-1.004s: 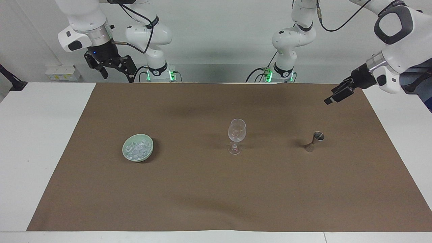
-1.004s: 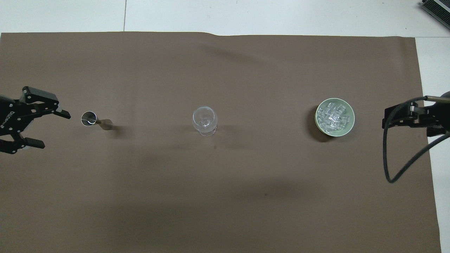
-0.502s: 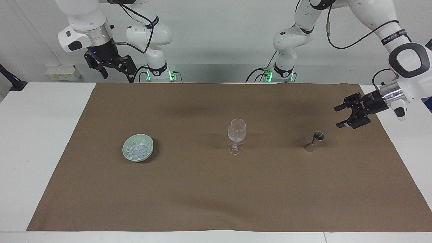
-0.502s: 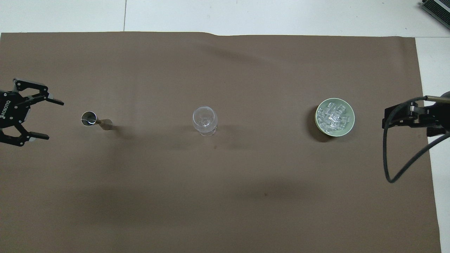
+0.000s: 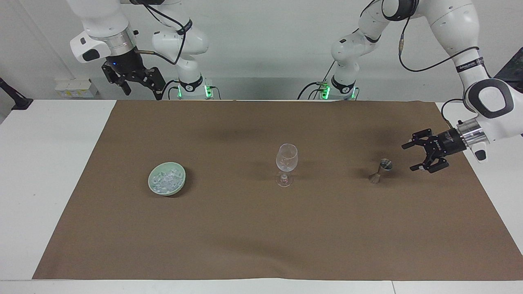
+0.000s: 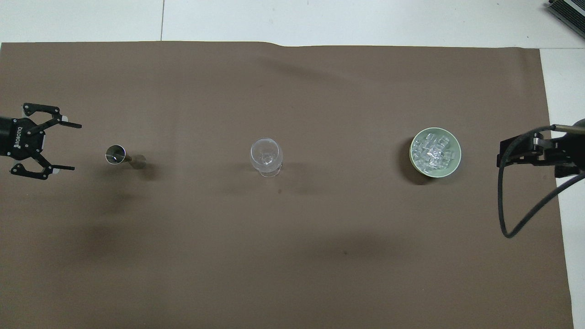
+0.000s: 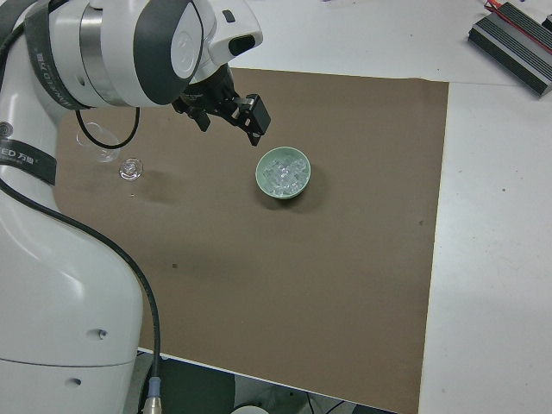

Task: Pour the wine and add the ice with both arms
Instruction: 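Open the left gripper and move it around the small metal cup, then close the left gripper on the metal cup and lift it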

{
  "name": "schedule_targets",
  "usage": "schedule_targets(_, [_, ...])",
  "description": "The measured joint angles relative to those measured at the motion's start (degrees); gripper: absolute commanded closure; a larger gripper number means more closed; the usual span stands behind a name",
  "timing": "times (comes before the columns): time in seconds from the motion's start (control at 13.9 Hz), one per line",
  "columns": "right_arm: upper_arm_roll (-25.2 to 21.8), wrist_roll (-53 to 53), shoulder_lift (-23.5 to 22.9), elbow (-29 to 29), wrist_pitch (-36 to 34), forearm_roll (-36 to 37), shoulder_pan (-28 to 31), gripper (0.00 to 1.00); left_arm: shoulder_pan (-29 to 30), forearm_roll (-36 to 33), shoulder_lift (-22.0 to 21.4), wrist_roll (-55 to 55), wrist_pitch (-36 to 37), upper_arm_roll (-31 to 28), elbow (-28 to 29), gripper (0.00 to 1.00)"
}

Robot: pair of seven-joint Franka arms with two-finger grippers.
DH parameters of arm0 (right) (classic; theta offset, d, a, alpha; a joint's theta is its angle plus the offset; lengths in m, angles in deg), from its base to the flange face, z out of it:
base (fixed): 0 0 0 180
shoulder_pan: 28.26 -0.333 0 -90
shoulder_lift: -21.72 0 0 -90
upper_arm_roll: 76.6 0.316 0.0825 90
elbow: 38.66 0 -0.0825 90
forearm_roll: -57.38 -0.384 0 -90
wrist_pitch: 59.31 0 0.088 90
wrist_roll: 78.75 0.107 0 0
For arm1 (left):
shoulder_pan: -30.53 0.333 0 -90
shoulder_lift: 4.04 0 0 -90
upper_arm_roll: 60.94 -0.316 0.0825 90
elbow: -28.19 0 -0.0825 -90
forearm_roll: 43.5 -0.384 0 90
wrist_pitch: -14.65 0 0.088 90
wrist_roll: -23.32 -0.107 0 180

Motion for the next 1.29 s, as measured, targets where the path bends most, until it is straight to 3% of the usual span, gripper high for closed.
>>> schedule_targets(0.29, [-0.03, 0.0, 0.0, -0.02, 2.05, 0.0, 0.01, 0.0, 1.78, 3.4, 5.11, 0.07, -2.07, -0.01, 0.88, 0.0])
schedule_targets(0.79, [-0.02, 0.0, 0.0, -0.03, 2.35, 0.0, 0.0, 0.0, 1.34, 7.49, 10.14, -0.22, -4.29, 1.38, 1.96, 0.0])
schedule_targets(1.29, [-0.02, 0.0, 0.0, -0.03, 2.36, 0.0, 0.0, 0.0, 1.0, 10.65, 10.52, -3.03, -4.36, 2.08, 2.67, 0.0])
